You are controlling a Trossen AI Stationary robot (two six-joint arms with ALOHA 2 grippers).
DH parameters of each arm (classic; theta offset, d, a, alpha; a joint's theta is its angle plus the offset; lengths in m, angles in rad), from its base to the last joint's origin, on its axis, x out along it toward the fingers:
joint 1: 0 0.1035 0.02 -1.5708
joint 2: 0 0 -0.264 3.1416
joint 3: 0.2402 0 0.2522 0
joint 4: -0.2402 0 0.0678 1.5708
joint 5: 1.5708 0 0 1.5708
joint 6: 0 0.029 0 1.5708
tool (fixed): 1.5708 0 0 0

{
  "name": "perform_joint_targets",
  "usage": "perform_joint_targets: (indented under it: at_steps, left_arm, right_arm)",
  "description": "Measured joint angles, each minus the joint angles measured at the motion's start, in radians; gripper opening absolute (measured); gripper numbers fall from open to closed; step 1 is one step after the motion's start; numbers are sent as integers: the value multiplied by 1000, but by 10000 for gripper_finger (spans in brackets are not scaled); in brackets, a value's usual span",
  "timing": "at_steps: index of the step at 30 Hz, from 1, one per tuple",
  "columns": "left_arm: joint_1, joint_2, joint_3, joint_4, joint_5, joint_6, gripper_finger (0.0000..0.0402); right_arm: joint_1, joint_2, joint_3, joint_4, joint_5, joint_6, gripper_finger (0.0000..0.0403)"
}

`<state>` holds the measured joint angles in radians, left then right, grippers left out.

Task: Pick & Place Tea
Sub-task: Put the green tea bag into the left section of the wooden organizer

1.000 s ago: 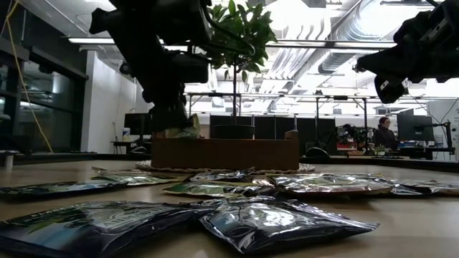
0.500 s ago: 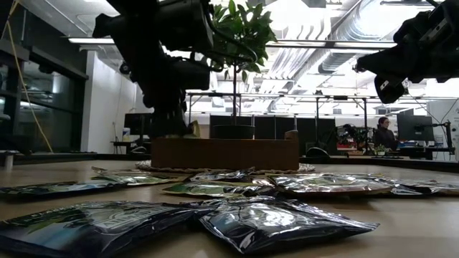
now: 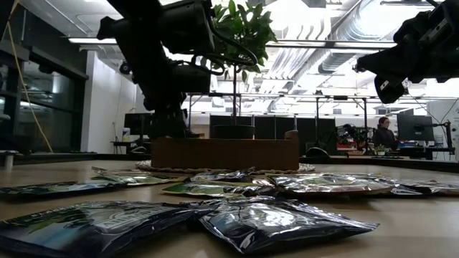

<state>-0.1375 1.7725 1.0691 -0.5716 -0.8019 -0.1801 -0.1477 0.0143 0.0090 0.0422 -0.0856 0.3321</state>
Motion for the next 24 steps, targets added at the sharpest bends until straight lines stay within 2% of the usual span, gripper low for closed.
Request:
perform_joint_targets:
  at_steps: [12, 24]
  left_arm:
    - [0, -1, 0, -3, -55, 23, 166]
    - [-11, -85, 0, -34, -51, 57, 175]
  right_arm:
    - [0, 0, 0, 0, 0, 0, 0]
    - [0, 0, 0, 0, 0, 0, 0]
